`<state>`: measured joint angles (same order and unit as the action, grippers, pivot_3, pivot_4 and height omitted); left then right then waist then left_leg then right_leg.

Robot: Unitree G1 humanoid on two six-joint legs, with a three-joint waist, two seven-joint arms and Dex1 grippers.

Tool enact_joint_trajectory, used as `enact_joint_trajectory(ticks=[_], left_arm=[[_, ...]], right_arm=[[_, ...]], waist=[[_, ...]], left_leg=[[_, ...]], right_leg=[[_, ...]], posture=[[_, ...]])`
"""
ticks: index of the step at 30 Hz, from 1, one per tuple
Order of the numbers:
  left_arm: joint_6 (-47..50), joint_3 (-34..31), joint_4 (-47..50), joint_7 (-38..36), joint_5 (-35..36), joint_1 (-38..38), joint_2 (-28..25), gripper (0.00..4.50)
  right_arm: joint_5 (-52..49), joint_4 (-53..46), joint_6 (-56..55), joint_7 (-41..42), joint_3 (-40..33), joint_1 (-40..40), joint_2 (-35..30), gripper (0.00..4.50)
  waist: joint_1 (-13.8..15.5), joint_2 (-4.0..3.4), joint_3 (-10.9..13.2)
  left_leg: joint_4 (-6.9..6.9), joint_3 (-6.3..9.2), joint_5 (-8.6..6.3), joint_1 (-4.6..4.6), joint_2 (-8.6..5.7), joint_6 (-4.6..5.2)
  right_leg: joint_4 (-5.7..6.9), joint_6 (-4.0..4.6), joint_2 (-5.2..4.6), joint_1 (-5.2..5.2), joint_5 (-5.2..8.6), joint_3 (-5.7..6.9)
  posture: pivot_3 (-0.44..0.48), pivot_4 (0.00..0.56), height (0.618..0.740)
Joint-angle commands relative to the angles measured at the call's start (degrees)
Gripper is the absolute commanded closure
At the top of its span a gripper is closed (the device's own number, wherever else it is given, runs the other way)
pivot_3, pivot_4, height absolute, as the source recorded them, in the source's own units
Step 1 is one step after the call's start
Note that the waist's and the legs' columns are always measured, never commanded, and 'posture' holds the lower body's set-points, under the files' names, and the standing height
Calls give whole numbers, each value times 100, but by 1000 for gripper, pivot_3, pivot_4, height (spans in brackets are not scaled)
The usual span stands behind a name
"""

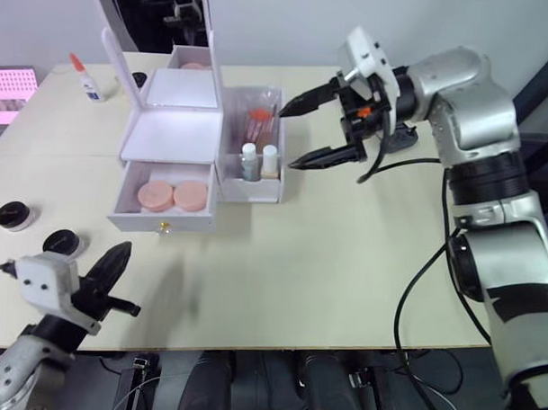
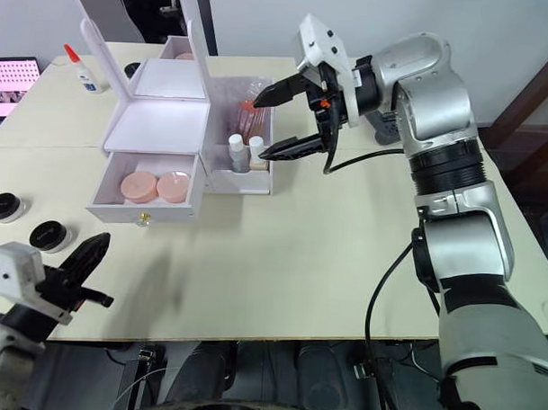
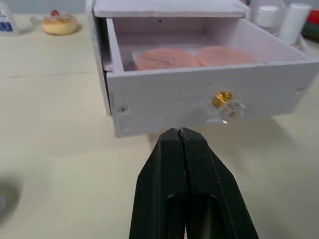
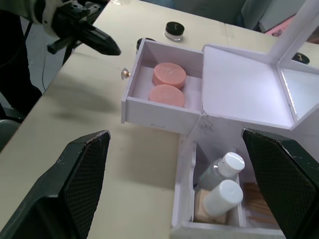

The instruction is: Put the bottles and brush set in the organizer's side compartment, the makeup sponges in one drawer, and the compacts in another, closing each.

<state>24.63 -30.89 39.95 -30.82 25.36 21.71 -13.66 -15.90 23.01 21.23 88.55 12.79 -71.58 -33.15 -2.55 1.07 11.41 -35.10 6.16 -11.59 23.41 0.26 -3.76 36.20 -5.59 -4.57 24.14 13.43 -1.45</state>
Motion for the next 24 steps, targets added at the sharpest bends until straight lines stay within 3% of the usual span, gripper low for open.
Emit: enact_joint_trajectory(ticks=[1,14,24], left_arm=[[-235,343,-285,91,-125,-332,-185,4480],[-355,719,-1716,172,-47,-2093,-1012,4480],[-608,1052,-2697,171,-213,-2921,-1163,4480]], right_arm=[[-54,-375,156,-112,-223,0,-169,0],[-174,-1280,756,-524,-305,422,-512,0],[-428,-2004,1249,-874,-463,902,-630,0]], waist=[[1,0,0],[16,-1,0],[15,-1,0]], left_leg=[[0,0,0,1,0,0],[1,8,1,1,0,1],[0,8,1,1,0,2]], right_leg=[[0,0,0,0,0,0],[7,-5,3,1,-2,6],[8,-11,3,0,-6,5]], posture=[[0,150,740],[0,150,740],[0,150,740]])
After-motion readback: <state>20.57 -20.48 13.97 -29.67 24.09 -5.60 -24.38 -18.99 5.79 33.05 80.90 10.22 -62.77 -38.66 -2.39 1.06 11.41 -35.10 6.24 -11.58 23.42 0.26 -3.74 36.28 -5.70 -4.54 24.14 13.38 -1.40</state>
